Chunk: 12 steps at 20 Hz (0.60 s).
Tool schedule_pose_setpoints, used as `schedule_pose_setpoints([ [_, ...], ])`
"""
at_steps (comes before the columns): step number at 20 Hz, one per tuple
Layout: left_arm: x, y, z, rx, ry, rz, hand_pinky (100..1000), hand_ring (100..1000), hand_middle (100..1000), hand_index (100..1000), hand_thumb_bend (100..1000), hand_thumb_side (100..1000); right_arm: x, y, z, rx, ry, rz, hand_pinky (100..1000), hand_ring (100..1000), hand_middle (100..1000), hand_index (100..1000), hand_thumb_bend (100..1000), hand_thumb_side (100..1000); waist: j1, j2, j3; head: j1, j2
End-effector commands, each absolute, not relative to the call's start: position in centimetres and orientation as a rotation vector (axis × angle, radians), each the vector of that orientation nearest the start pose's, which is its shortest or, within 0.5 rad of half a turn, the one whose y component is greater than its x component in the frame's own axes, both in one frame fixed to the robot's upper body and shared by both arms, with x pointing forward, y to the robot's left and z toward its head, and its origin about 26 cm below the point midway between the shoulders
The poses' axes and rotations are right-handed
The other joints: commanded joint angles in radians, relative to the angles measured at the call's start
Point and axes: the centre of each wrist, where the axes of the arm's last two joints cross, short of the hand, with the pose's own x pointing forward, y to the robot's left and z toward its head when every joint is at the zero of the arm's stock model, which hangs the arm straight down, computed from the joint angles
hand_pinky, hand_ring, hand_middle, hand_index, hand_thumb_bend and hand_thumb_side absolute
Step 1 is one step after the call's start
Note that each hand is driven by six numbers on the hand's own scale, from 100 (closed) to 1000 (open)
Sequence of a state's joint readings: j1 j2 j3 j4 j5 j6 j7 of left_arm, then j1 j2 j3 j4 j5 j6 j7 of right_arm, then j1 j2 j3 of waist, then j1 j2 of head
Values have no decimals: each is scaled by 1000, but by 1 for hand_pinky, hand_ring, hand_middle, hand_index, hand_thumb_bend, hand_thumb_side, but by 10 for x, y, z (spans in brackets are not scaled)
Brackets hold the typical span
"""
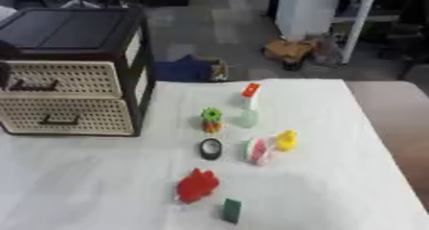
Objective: Pick up objects from table and place into drawer.
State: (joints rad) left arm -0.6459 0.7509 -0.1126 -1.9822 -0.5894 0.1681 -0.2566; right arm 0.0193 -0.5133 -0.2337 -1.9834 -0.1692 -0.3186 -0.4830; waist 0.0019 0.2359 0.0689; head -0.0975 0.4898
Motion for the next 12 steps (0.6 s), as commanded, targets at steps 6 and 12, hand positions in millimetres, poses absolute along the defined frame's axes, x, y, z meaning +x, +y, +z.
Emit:
schedule_pose_setpoints([
  [6,301,261,322,1019,-2328,-810,354,507,623,785,100,1000,251,-373,174,-620,-2424,-203,661,655,622,812,100,1000,-2,-19,0,-23,10],
  [12,302,260,319,945,-2380,-724,387,519,630,793,100,992,252,-372,175,-623,-2431,-203,665,658,623,812,100,1000,-3,-20,0,-25,14],
])
